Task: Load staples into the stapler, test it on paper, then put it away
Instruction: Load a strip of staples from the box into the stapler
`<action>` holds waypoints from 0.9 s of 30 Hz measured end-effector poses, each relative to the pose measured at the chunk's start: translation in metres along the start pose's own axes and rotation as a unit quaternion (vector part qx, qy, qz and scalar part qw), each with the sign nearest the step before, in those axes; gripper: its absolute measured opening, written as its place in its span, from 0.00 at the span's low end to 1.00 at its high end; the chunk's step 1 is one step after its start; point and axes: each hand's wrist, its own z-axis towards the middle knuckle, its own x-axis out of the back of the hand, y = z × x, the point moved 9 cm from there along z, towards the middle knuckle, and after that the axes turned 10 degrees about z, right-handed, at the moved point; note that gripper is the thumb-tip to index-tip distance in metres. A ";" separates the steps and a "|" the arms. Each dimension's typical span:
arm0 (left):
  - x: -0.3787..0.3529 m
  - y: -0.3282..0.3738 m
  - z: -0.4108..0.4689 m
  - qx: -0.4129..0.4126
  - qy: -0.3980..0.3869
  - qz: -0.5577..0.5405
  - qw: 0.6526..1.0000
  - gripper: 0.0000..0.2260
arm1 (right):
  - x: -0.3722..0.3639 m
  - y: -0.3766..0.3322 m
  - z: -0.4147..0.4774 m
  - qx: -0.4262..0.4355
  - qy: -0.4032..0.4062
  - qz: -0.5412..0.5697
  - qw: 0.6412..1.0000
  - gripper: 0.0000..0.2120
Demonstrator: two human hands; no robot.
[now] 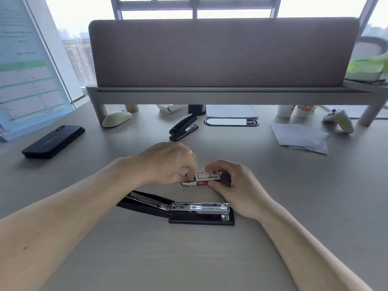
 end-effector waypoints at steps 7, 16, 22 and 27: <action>0.004 0.001 -0.003 0.010 -0.010 -0.022 1.000 0.07 | 0.000 -0.001 0.000 0.004 0.002 -0.006 1.000 0.12; 0.004 0.001 -0.005 0.008 -0.017 -0.011 1.000 0.03 | 0.000 -0.003 -0.001 0.001 -0.002 -0.008 1.000 0.12; 0.011 -0.010 -0.011 0.061 0.011 -0.085 0.994 0.03 | 0.002 -0.005 -0.002 -0.006 0.002 -0.006 1.000 0.12; 0.032 -0.022 -0.020 0.138 0.095 -0.209 0.963 0.06 | 0.002 -0.006 -0.004 -0.010 0.002 -0.002 1.000 0.13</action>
